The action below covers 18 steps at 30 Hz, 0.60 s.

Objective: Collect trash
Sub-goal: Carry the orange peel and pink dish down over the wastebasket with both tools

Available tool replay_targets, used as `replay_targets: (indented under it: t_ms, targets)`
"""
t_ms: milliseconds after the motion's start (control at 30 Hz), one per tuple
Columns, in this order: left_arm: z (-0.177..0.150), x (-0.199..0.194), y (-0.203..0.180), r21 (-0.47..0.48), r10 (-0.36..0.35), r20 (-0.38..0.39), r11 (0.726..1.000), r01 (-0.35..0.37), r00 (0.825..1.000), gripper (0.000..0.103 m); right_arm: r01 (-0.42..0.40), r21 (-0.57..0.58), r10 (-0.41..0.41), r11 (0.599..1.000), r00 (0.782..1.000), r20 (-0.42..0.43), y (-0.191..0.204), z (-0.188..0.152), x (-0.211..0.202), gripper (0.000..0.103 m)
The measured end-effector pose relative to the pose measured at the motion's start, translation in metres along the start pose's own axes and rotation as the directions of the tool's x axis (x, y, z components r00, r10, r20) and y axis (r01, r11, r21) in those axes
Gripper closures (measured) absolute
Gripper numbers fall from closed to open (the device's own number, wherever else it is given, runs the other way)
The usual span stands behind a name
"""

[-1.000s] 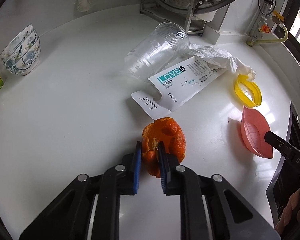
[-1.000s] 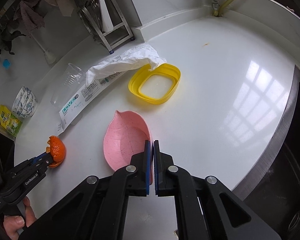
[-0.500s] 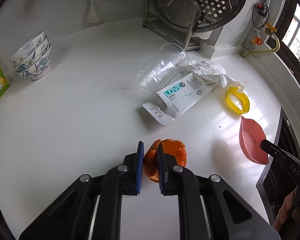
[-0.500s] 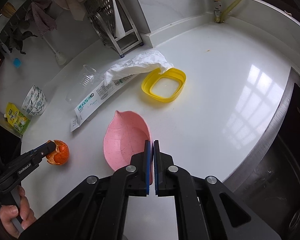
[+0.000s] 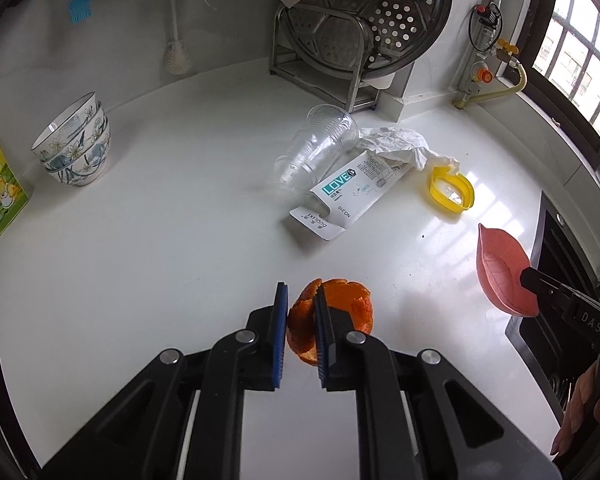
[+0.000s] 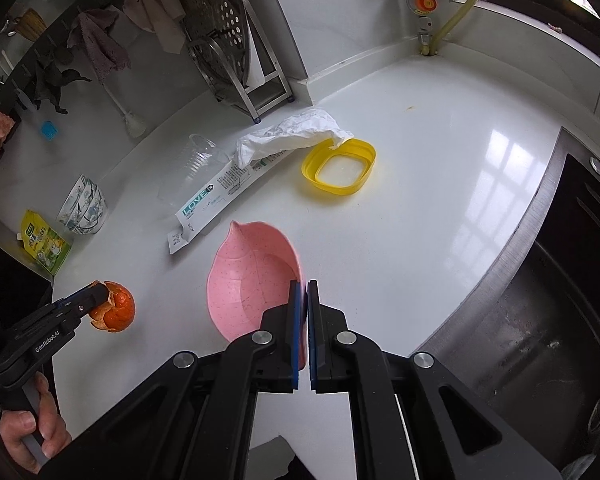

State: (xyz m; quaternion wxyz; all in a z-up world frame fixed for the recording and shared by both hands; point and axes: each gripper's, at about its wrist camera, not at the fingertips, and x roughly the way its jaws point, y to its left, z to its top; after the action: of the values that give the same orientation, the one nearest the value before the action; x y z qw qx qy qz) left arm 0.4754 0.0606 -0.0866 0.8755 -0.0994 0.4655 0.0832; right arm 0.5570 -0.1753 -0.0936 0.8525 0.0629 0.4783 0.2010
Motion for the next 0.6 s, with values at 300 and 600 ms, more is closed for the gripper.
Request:
replay_targets:
  t_ms: [300,600]
  targets:
    - [-0.021,-0.022,-0.015,0.149,-0.098,0.030,0.985,0.093,0.995,0.090,0.087,0.106,-0.092,0.990,0.995,0.045,0.006,-0.059,-0.045,0.100]
    - [-0.065,-0.052,-0.037,0.187,-0.145,0.031,0.973,0.137,0.989,0.090,0.104,0.117,-0.110,0.988,0.993,0.048,0.002,-0.114,-0.083,0.100]
